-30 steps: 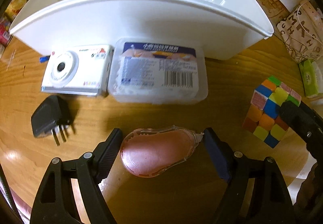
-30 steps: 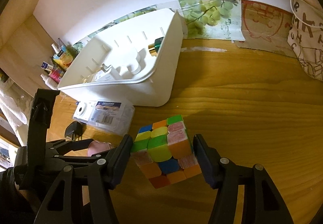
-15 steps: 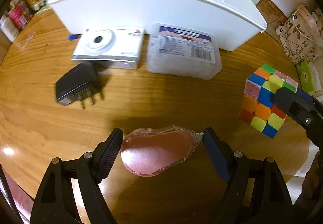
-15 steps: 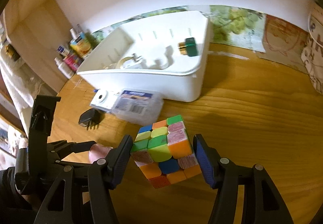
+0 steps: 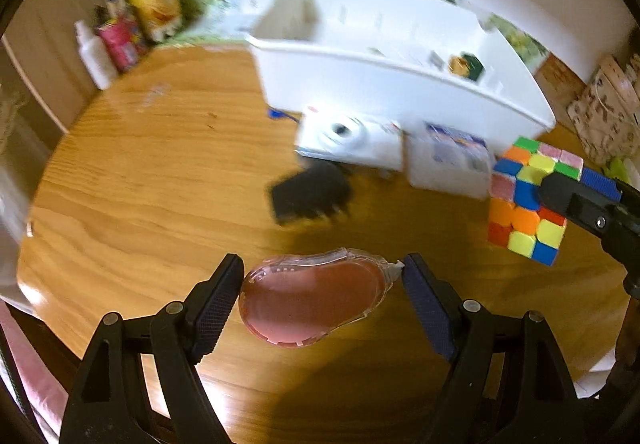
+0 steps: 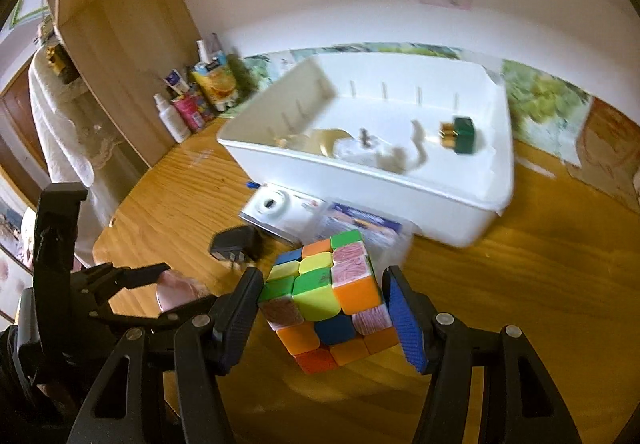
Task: Organize rigid objects
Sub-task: 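Lift the pink case and Rubik's cube and carry them toward the bin, then open both tools to drop the pink case and cube into the bin, then withdraw both tools from the bin back toward the desk, then lower the left tool to the black plug adapter while the right tool approaches the clear toothbrush box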
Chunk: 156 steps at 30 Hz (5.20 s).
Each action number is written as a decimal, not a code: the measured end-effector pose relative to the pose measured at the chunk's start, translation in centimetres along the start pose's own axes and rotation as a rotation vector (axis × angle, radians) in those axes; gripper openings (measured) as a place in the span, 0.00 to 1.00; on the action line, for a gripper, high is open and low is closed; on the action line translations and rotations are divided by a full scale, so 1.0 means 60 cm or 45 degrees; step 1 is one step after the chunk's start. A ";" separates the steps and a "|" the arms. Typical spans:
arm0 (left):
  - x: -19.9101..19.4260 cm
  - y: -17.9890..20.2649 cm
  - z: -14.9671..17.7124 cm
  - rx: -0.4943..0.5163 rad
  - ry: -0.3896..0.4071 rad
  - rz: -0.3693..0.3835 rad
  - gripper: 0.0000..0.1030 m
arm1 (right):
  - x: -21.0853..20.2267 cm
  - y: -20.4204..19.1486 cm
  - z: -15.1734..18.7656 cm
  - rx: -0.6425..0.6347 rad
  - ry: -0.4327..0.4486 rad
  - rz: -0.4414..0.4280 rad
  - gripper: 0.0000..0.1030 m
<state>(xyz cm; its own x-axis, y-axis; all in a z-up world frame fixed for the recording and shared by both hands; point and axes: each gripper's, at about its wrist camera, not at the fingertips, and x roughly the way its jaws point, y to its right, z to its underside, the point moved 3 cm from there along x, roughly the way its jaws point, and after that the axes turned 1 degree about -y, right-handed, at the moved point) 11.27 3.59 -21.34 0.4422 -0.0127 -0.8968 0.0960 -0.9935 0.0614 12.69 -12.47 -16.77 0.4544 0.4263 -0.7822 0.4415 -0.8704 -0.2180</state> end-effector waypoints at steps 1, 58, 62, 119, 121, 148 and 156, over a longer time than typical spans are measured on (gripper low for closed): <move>-0.008 -0.012 -0.004 -0.004 0.013 -0.005 0.81 | 0.001 -0.006 -0.004 -0.005 0.005 -0.006 0.61; 0.038 0.033 -0.367 0.303 0.246 0.136 0.81 | 0.037 0.081 -0.199 0.260 0.406 0.121 0.57; 0.025 0.038 -0.366 0.304 0.268 0.123 0.81 | 0.027 0.082 -0.191 0.261 0.405 0.126 0.57; -0.175 -0.038 -0.083 -0.005 0.393 -0.157 0.81 | -0.148 0.043 -0.021 0.008 0.380 0.083 0.79; -0.168 -0.040 -0.072 -0.005 0.372 -0.149 0.81 | -0.143 0.040 -0.017 0.002 0.360 0.073 0.79; -0.028 -0.054 -0.034 0.043 0.009 -0.059 0.81 | -0.040 0.067 0.009 0.282 0.049 -0.002 0.79; 0.014 -0.042 -0.044 0.181 -0.055 -0.039 0.81 | 0.011 0.083 0.011 0.445 -0.065 -0.040 0.79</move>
<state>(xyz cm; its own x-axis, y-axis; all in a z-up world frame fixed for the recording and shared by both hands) 13.75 6.38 -21.10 0.4016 0.0163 -0.9157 -0.0199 -0.9995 -0.0265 14.64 -16.67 -18.76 0.4019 0.4491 -0.7980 0.1591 -0.8925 -0.4221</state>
